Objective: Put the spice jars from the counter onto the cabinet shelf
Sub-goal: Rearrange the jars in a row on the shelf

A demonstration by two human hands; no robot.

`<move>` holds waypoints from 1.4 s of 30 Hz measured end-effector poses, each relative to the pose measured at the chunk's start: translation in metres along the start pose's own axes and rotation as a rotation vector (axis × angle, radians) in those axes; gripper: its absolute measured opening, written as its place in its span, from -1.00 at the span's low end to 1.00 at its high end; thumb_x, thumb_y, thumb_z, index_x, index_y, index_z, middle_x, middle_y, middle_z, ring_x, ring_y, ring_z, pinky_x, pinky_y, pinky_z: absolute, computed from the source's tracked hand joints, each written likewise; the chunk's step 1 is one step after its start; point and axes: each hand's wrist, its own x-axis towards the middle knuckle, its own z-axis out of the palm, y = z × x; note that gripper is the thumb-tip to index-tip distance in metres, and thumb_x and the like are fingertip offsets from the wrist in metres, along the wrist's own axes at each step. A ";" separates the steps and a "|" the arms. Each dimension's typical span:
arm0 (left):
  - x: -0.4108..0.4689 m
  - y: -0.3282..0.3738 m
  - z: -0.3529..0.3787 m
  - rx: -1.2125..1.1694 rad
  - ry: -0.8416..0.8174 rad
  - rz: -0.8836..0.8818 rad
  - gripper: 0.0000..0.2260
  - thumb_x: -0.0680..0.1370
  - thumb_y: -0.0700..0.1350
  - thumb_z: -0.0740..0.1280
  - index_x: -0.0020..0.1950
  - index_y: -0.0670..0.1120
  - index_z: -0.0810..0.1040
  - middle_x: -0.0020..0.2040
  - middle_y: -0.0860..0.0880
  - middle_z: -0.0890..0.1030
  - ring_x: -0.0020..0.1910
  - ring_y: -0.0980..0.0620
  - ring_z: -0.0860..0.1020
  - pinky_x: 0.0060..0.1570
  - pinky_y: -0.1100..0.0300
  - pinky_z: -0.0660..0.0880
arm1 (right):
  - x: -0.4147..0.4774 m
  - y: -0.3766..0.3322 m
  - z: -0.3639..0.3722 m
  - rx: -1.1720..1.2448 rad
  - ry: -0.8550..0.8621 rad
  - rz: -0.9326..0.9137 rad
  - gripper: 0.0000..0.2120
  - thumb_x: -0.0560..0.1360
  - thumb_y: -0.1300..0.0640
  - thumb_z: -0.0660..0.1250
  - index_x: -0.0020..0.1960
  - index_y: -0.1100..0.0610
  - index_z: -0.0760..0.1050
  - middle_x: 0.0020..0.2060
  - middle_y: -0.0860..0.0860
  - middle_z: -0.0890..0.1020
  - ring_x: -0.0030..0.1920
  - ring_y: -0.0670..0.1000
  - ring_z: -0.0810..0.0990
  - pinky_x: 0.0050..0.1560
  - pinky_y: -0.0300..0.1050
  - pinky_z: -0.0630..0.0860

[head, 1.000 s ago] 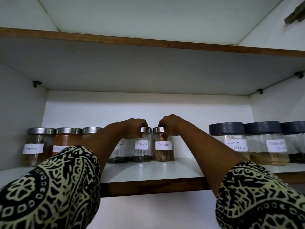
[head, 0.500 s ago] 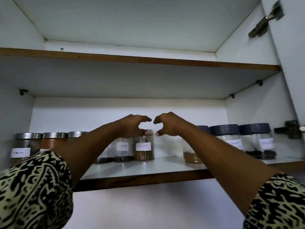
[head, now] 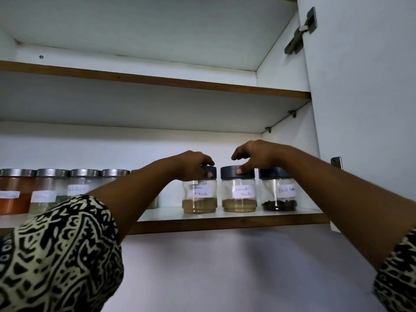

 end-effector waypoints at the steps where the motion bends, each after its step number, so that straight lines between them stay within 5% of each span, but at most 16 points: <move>1: 0.001 0.000 0.002 -0.007 -0.011 -0.011 -0.63 0.59 -0.02 0.24 0.39 -0.06 0.41 0.31 -0.08 0.52 0.23 -0.06 0.47 0.13 0.17 0.36 | -0.001 0.002 0.004 0.009 -0.025 -0.006 -0.52 0.44 0.03 0.41 0.33 0.08 0.42 0.27 0.02 0.52 0.25 0.02 0.48 0.26 -0.09 0.38; 8: 0.003 -0.006 -0.003 -0.097 -0.095 -0.041 -0.73 0.61 -0.09 0.21 0.28 -0.14 0.49 0.02 -0.04 0.56 -0.04 0.02 0.49 -0.11 0.21 0.41 | 0.011 0.006 0.023 0.052 -0.078 -0.072 -0.62 0.42 0.05 0.44 0.19 0.13 0.49 0.04 0.05 0.59 -0.02 0.03 0.51 -0.01 -0.13 0.41; 33: 0.043 -0.114 0.042 -0.029 -0.164 -0.159 -0.71 0.62 -0.13 0.18 0.32 -0.15 0.41 0.22 -0.13 0.53 0.16 -0.08 0.49 0.15 0.07 0.39 | 0.126 -0.039 0.084 -0.080 -0.076 -0.073 -0.58 0.37 0.03 0.48 0.13 0.24 0.51 -0.02 0.11 0.60 -0.08 0.05 0.47 -0.05 -0.10 0.38; 42: 0.044 -0.119 0.046 -0.075 -0.124 -0.152 -0.73 0.62 -0.14 0.19 0.30 -0.16 0.43 0.18 -0.12 0.54 0.09 -0.04 0.49 0.09 0.12 0.38 | 0.132 -0.035 0.093 -0.083 -0.051 -0.077 -0.59 0.39 0.01 0.46 0.13 0.20 0.51 0.02 0.11 0.60 -0.06 0.06 0.47 -0.02 -0.09 0.40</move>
